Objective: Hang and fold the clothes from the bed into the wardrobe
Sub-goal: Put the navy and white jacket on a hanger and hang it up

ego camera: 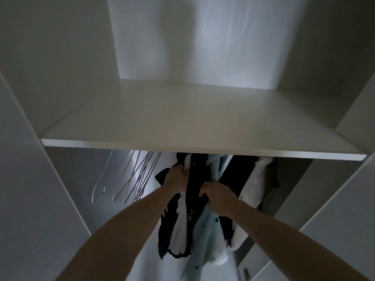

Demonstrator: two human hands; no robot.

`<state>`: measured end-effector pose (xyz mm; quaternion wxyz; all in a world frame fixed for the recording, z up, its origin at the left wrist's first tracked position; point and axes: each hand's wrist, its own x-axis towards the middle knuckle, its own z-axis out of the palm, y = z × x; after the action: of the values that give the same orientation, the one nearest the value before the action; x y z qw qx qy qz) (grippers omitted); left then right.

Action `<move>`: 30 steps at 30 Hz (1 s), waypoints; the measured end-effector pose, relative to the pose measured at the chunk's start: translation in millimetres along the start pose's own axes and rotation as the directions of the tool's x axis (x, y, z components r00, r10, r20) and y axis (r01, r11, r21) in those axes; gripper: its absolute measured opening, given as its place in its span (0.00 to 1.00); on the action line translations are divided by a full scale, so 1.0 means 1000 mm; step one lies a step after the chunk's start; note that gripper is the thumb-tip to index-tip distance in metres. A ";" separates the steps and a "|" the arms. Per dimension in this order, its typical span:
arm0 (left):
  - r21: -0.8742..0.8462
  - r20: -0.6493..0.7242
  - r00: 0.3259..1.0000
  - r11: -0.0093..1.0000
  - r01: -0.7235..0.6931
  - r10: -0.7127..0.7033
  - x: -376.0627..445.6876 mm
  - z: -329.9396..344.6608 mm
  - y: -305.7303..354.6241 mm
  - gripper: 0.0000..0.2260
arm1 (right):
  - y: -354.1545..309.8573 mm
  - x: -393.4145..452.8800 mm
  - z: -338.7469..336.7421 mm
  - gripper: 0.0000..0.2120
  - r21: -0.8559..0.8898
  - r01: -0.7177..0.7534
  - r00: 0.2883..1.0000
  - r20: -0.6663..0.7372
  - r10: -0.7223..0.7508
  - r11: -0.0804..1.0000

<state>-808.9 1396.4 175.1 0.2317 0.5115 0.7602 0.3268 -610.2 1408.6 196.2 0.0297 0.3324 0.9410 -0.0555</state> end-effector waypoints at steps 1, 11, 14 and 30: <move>-0.008 0.007 1.000 1.000 -0.017 0.017 -0.006 -0.001 -0.005 0.16 | -0.001 -0.001 0.000 0.24 0.021 0.003 1.000 -0.015 -0.003 1.000; 0.093 -0.167 0.983 0.991 0.096 -0.080 -0.071 -0.060 -0.074 0.18 | -0.038 0.006 -0.002 0.17 0.264 -0.018 0.984 -0.164 0.063 0.964; 0.213 -0.225 0.962 0.955 0.204 -0.155 -0.078 -0.082 -0.091 0.22 | -0.056 0.010 -0.002 0.15 0.347 -0.017 0.977 -0.193 0.089 0.938; -0.214 -0.081 0.965 0.950 0.229 -0.251 -0.051 -0.095 -0.092 0.04 | -0.087 0.007 0.003 0.17 0.681 -0.118 0.938 -0.161 0.306 0.722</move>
<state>-913.3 1299.7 173.0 0.2794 0.3705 0.7910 0.3988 -670.0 1345.7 199.4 -0.2086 0.4319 0.8102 -0.3369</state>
